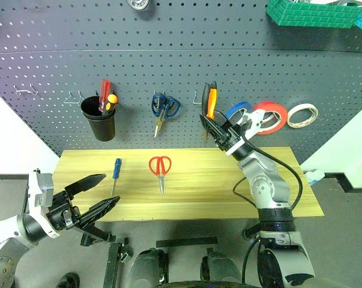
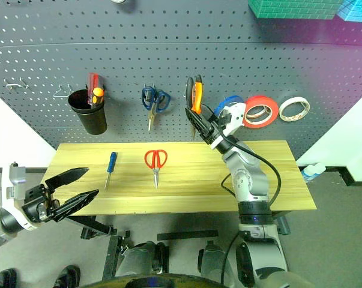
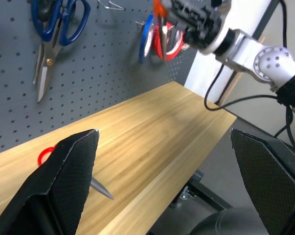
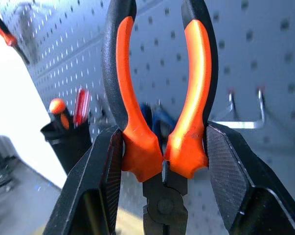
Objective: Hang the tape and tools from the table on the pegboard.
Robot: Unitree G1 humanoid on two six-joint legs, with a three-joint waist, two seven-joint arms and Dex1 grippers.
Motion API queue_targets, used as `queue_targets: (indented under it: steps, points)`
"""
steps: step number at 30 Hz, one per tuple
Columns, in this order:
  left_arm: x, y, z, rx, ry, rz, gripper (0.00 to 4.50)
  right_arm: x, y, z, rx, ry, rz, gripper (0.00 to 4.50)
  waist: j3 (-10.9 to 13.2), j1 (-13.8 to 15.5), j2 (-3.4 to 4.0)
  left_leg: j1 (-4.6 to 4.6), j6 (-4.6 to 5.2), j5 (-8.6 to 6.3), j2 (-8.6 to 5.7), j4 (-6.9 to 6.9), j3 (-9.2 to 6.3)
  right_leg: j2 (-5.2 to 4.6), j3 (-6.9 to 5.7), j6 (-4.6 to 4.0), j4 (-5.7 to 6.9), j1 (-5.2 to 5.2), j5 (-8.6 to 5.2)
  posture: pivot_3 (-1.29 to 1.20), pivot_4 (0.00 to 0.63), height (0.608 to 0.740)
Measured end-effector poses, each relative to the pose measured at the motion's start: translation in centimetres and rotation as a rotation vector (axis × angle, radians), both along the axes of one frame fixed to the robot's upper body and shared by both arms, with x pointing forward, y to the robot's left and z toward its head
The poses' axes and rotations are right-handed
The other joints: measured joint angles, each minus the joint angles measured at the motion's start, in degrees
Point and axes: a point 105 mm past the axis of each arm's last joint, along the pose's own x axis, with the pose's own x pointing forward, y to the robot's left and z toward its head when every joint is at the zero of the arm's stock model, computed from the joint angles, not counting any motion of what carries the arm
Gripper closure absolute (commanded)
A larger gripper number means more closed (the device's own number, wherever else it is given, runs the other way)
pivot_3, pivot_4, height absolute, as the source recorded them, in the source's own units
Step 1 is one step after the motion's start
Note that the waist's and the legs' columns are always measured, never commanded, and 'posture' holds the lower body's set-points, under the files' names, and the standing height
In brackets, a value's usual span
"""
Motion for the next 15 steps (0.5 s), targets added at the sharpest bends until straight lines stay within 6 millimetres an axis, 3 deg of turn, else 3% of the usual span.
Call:
queue_targets:
  steps: [15]
  points:
    - [-2.2,0.5,-1.1,-0.014,0.031,0.107,0.00,4.2,2.1,3.8,0.011,-0.119,-0.149,2.37,-0.07,0.28,0.02,0.02,0.01,-0.01,0.04,0.43,0.00,0.01,0.09,-0.03,0.49,-0.03,-0.01,0.17,0.000,0.740]
